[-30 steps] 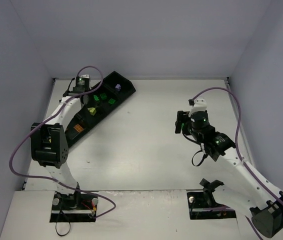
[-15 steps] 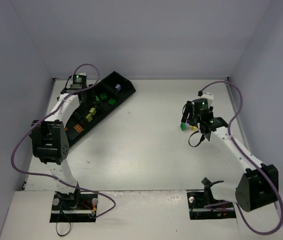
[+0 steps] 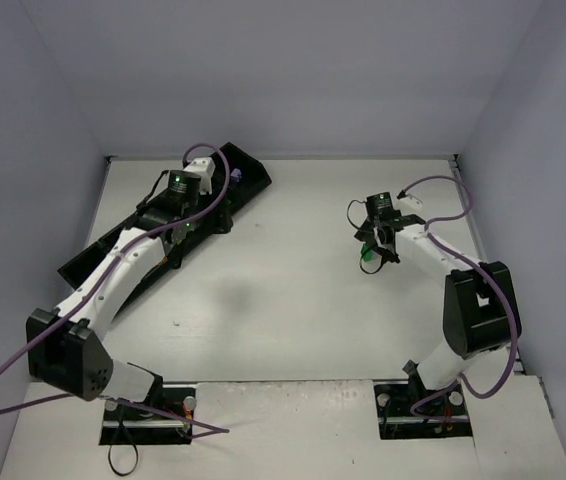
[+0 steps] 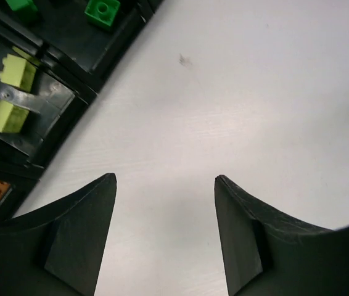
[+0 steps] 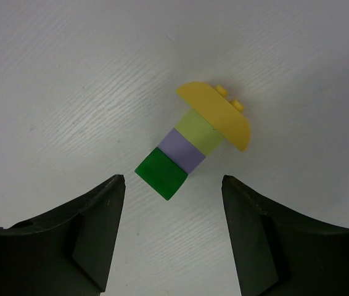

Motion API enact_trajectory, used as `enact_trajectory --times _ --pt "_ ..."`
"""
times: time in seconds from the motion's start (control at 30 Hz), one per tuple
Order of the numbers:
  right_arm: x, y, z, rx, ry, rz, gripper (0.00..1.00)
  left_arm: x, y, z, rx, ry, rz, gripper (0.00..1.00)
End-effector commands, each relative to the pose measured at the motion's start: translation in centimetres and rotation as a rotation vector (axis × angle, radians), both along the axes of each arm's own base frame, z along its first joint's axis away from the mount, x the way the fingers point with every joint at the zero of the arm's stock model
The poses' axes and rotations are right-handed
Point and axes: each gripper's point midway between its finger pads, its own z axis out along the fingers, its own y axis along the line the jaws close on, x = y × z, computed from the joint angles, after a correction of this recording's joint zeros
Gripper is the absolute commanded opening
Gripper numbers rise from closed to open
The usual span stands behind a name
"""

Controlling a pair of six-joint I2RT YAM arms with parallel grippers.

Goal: Sort the legos into containers by color

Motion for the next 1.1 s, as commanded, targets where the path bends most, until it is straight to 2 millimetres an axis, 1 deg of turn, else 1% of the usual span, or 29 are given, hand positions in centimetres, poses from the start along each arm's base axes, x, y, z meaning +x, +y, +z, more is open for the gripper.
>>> enact_trajectory --times 0.0,0.17,0.27,0.37,0.4,0.57,0.63,0.77,0.83,0.87,0.93,1.03,1.07 --pt "1.4 -0.9 1.5 0.049 -0.078 -0.217 0.61 -2.0 -0.3 2.2 -0.069 -0.041 -0.008 0.59" --pt "1.5 -0.7 0.4 0.102 -0.068 -0.312 0.61 -3.9 -0.3 2.1 -0.083 -0.04 -0.022 0.58" --pt "1.7 -0.6 -0.7 0.117 -0.049 -0.353 0.61 -4.7 0.0 1.7 -0.081 -0.03 -0.024 0.58" --pt "1.7 -1.0 -2.2 0.127 -0.027 -0.414 0.6 -5.3 -0.1 1.7 -0.089 -0.033 -0.034 0.59" --pt "1.7 -1.1 -2.6 0.124 -0.021 -0.425 0.6 -5.4 -0.2 1.6 -0.088 -0.03 -0.037 0.59" --pt "1.5 -2.0 -3.2 0.108 -0.019 -0.477 0.56 -5.8 -0.3 1.5 -0.092 -0.03 -0.044 0.58" --pt "1.7 -2.2 -3.4 0.105 -0.019 -0.486 0.56 -6.0 -0.4 1.3 -0.095 -0.023 -0.049 0.59" --pt "1.5 -2.7 -4.3 0.112 -0.001 -0.527 0.54 -6.3 -0.6 0.9 -0.101 -0.014 -0.053 0.59" --pt "1.5 -2.8 -4.5 0.105 0.005 -0.521 0.52 -6.5 -0.7 0.7 -0.103 -0.01 -0.057 0.59" --pt "1.6 -2.9 -4.5 0.096 0.007 -0.514 0.48 -6.6 -0.7 0.7 -0.103 -0.008 -0.058 0.58" --pt "1.5 -2.9 -4.8 0.071 0.024 -0.485 0.44 -6.7 -0.6 0.5 -0.102 -0.003 -0.058 0.58" --pt "1.4 -3.0 -4.9 0.029 0.034 -0.43 0.31 -6.8 -0.7 0.7 -0.102 -0.006 -0.065 0.58" --pt "1.4 -3.0 -4.8 -0.002 0.043 -0.378 0.2 -6.8 -0.7 0.9 -0.104 -0.009 -0.067 0.58"
